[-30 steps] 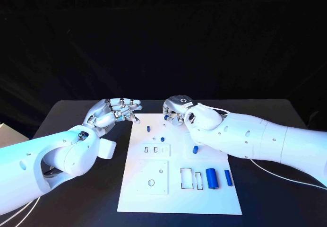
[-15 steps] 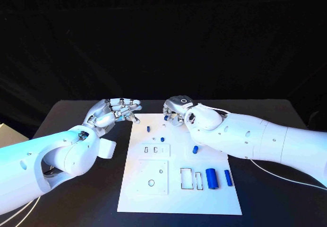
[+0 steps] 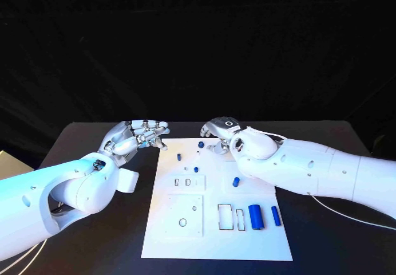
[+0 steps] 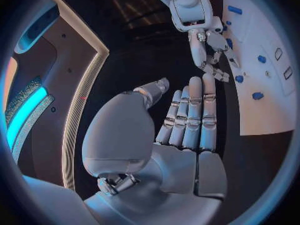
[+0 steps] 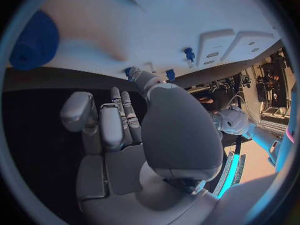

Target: Assemble the parts on the task board

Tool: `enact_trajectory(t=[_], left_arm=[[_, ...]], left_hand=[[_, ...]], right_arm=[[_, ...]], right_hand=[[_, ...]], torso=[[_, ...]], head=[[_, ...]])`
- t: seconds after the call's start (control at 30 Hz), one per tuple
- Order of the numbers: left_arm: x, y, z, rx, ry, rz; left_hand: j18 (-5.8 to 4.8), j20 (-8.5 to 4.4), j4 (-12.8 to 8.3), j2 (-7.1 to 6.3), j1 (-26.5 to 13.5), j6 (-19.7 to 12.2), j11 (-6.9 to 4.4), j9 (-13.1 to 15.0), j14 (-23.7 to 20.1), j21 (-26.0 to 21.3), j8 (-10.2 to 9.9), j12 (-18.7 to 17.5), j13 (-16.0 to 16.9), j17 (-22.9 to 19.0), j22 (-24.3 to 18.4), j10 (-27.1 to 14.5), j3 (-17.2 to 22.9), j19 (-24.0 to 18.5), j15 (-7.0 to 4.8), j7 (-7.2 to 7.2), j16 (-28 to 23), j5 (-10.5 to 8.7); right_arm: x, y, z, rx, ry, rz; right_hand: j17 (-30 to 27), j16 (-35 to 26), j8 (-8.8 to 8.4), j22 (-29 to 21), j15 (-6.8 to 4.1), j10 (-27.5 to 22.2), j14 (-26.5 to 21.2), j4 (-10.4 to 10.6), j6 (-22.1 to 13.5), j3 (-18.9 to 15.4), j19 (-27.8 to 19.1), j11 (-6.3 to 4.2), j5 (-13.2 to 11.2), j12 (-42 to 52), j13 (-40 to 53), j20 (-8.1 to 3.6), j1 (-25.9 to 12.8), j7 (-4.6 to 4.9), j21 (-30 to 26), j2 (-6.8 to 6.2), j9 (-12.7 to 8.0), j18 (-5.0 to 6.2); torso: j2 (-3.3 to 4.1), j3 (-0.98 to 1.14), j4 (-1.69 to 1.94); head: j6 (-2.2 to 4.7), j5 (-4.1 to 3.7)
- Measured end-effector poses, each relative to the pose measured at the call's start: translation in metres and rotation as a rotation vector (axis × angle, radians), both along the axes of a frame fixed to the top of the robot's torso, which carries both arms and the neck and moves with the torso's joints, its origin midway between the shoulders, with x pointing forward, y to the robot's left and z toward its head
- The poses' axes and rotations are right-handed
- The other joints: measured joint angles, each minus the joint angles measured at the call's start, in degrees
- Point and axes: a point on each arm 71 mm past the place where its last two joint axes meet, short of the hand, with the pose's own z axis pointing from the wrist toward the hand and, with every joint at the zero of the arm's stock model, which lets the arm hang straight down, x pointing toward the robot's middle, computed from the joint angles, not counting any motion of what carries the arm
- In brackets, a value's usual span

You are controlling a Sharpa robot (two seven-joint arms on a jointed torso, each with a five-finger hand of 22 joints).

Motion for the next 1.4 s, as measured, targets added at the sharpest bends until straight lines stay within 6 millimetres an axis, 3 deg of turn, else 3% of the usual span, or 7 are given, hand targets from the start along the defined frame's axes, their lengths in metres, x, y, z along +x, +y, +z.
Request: enact_trajectory(t=[0.27,0.37,0.47,0.53,0.63,0.83,1.4], left_arm=[[0.002,0.006,-0.001,0.005,0.000,0.013],[0.002,0.007,-0.001,0.006,0.000,0.015],[0.002,0.007,-0.001,0.005,-0.001,0.013],[0.003,0.007,-0.001,0.005,-0.001,0.012],[0.003,0.006,-0.001,0.004,-0.001,0.009],[0.003,0.004,-0.001,0.002,0.000,0.003],[0.004,0.002,-0.002,0.001,-0.001,-0.004]], left_hand=[[-0.01,0.00,0.0,-0.22,0.2,0.0,0.00,0.0,0.0,0.0,0.0,0.0,0.0,0.0,0.1,0.0,0.0,0.0,0.00,0.00,0.0,0.00],[-0.01,0.00,0.0,-0.22,0.2,0.0,0.00,0.0,0.0,0.0,0.0,0.0,0.0,0.0,0.1,0.0,0.0,0.0,0.00,0.00,0.0,0.00],[-0.01,0.00,0.0,-0.22,0.2,0.0,0.00,0.0,0.0,0.0,0.0,0.0,0.0,0.0,0.1,0.0,0.0,0.0,0.00,0.00,0.0,0.00],[-0.01,0.00,0.0,-0.22,0.2,0.0,0.00,0.0,0.0,0.0,0.0,0.0,0.0,0.0,0.1,0.0,0.0,0.0,0.00,0.00,0.0,0.00],[-0.01,0.00,0.0,-0.22,0.2,0.0,0.00,0.0,0.0,0.0,0.0,0.0,0.0,0.0,0.1,0.0,0.0,0.0,0.00,0.00,0.0,0.00],[-0.01,0.00,0.0,-0.22,0.2,0.0,0.00,0.0,0.0,0.0,0.0,0.0,0.0,0.0,0.1,0.0,0.0,0.0,0.01,0.00,0.0,0.00],[-0.01,0.01,0.0,-0.22,0.2,0.0,0.00,0.0,0.0,0.3,0.3,0.0,0.0,0.0,0.3,0.0,0.0,0.0,0.01,0.00,0.2,0.00]], right_arm=[[-0.011,-0.056,0.015,0.068,-0.001,-0.073],[-0.015,-0.073,0.023,0.109,0.013,-0.106],[-0.016,-0.086,0.026,0.144,0.036,-0.139],[-0.016,-0.093,0.027,0.160,0.052,-0.160],[-0.015,-0.102,0.027,0.180,0.083,-0.193],[-0.008,-0.112,0.023,0.196,0.154,-0.245],[0.002,-0.107,0.008,0.175,0.277,-0.284]], right_hand=[[4.2,2.7,0.00,5.5,-0.64,7.1,0.0,3.3,2.1,0.7,3.1,-1.55,-0.4,1.7,1.7,-1.35,-0.9,2.06,4.2,-1.01,-0.1,-0.01],[6.9,4.5,0.47,9.6,-1.51,11.2,0.0,5.9,2.6,-0.8,5.0,-2.25,2.0,4.5,3.5,-1.83,-3.0,1.77,7.9,-2.48,-0.1,-1.37],[9.4,6.1,0.51,12.7,-2.65,15.7,-0.1,6.4,2.6,-4.2,6.5,-2.85,2.6,10.2,7.5,-2.57,-3.2,1.14,11.2,-2.39,0.1,-1.39],[10.3,6.8,1.11,13.0,-2.81,15.9,0.0,7.2,1.6,-8.5,6.8,-4.32,2.6,17.5,14.6,-2.92,-2.2,0.31,12.3,-1.44,0.5,-2.13],[12.7,8.3,2.76,13.1,-2.77,11.9,0.1,9.8,-0.5,-15.7,6.9,-3.91,2.6,39.2,36.5,-2.99,1.0,1.12,14.4,0.72,1.3,-2.26],[14.0,12.1,5.34,13.1,-2.14,21.0,-0.1,10.1,-1.8,-18.4,6.8,-2.83,3.7,70.8,68.3,-2.17,1.5,2.22,19.2,1.23,1.9,-3.71],[14.0,14.8,7.40,13.0,-1.53,25.9,0.1,9.9,-2.3,-17.9,6.8,-2.21,8.3,82.9,70.5,-1.21,1.3,2.69,24.3,1.84,1.9,-4.98]], torso=[[-0.26,0.03,-0.77],[-0.35,0.07,-1.04],[-0.44,0.14,-1.33],[-0.48,0.20,-1.50],[-0.49,0.29,-1.63],[-0.49,0.30,-1.62],[-0.30,0.44,-1.35]], head=[[0.43,-0.16],[0.52,-0.13],[0.58,-0.18],[0.61,-0.30],[0.62,-0.45],[0.45,-0.90],[-0.09,-1.11]])
